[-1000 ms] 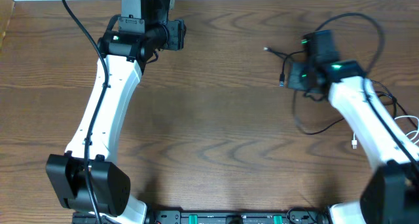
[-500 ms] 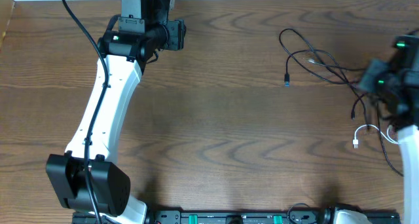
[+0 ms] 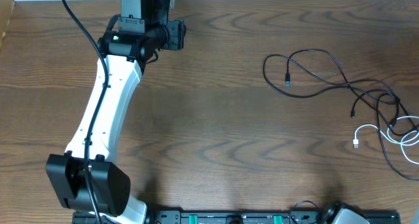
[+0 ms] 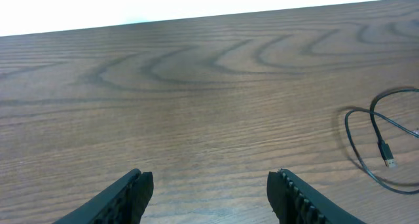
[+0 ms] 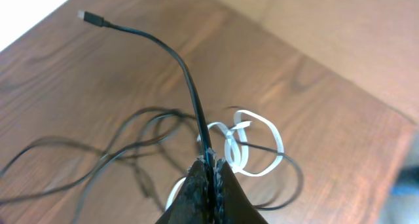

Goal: Untangle cables

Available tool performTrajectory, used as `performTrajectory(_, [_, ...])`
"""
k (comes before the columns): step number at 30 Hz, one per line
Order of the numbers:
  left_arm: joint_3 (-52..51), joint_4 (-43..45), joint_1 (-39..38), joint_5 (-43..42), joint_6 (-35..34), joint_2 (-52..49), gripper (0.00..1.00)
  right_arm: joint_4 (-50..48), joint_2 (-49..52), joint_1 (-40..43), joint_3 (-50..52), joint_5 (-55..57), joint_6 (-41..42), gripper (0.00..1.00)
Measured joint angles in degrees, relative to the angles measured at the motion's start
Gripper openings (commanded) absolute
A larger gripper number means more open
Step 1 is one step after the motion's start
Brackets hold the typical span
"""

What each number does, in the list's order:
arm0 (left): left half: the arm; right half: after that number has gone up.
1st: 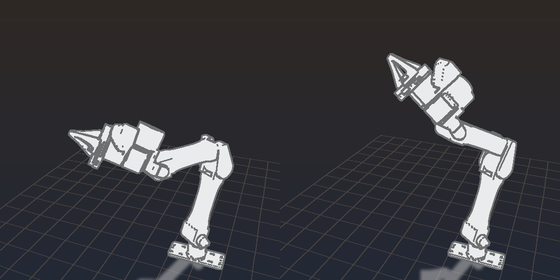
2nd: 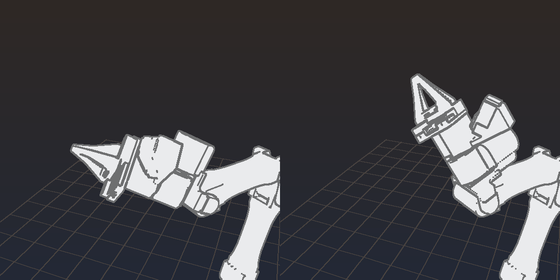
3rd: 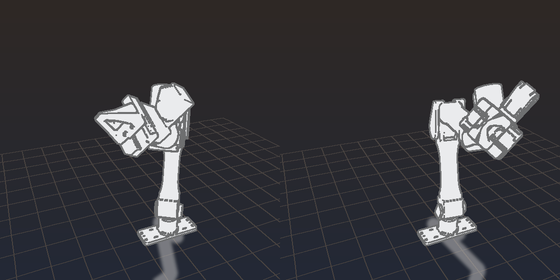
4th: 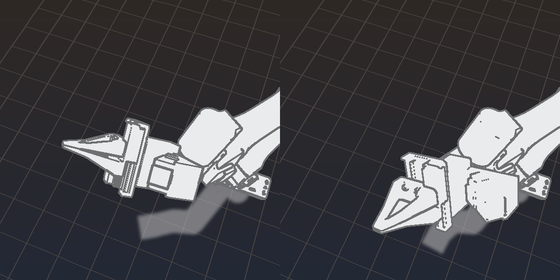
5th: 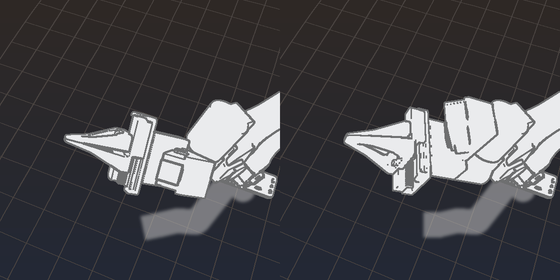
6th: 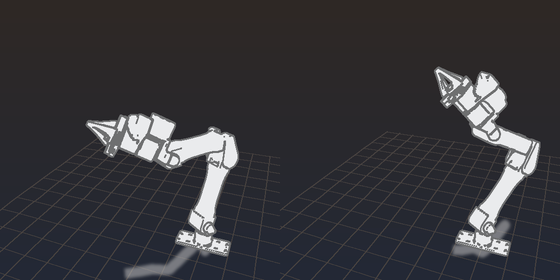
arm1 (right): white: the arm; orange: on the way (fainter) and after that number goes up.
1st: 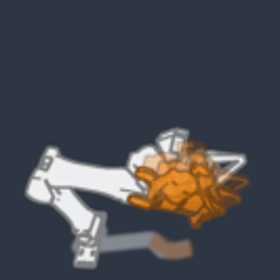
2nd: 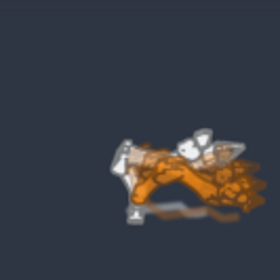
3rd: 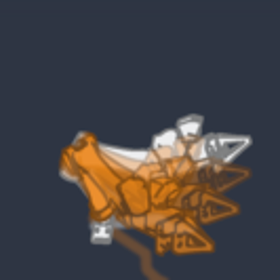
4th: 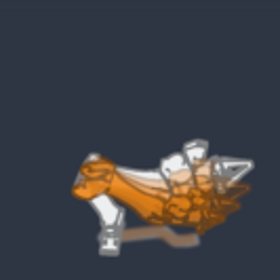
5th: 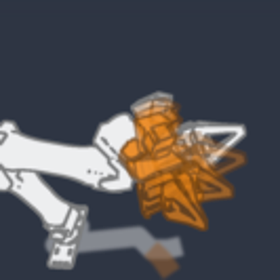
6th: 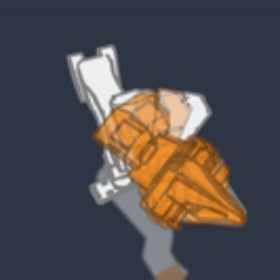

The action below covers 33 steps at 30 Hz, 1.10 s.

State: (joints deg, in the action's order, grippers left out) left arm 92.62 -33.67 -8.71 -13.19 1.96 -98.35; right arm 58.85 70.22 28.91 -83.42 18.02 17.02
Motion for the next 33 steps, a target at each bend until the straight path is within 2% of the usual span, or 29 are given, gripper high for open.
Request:
performTrajectory(6, [0.00,0.07,0.00,0.00,0.00,0.00,0.62,0.07,2.71,7.39,-0.28,2.60,0.61,0.01])
performTrajectory(11, [0.00,0.07,0.00,0.02,0.02,0.00,0.62,0.55,10.12,10.62,-0.46,2.21,1.27,0.01])
performTrajectory(12, [0.00,0.07,0.00,0.00,0.02,0.00,0.61,0.70,12.17,10.80,-0.46,1.99,1.44,0.09])
performTrajectory(13, [0.00,0.04,0.00,0.00,0.02,0.00,0.62,0.90,13.64,10.93,-0.46,1.79,1.55,0.28])
performTrajectory(15, [0.00,0.07,0.00,0.00,0.02,0.00,0.62,1.38,16.41,10.95,-0.44,0.85,1.95,0.50])
performTrajectory(17, [0.00,0.07,0.00,0.00,0.02,0.00,0.61,1.46,17.55,10.95,-0.44,0.26,2.19,0.66])
performTrajectory(19, [0.00,0.07,0.00,0.00,0.02,0.00,0.62,1.57,17.88,10.95,-0.44,-0.33,1.99,0.70])
performTrajectory(22, [0.00,0.07,0.00,0.00,0.02,0.00,0.62,1.57,17.73,10.99,-0.44,-1.60,2.05,0.71])
performTrajectory(24, [0.00,0.04,0.00,0.00,0.02,0.00,0.62,1.46,17.66,10.99,-0.44,-3.58,1.79,0.65])
performTrajectory(27, [0.00,0.02,0.02,0.00,0.02,0.00,0.62,1.11,16.98,9.81,-0.44,-8.87,0.02,0.65])
performTrajectory(31, [0.00,0.00,0.00,0.02,0.02,0.00,0.62,0.81,16.00,4.39,-0.46,-14.43,-2.60,0.68])
performTrajectory(33, [0.00,-0.11,0.00,0.02,0.02,0.00,0.62,0.63,15.93,0.02,-0.46,-16.48,-4.24,0.63])
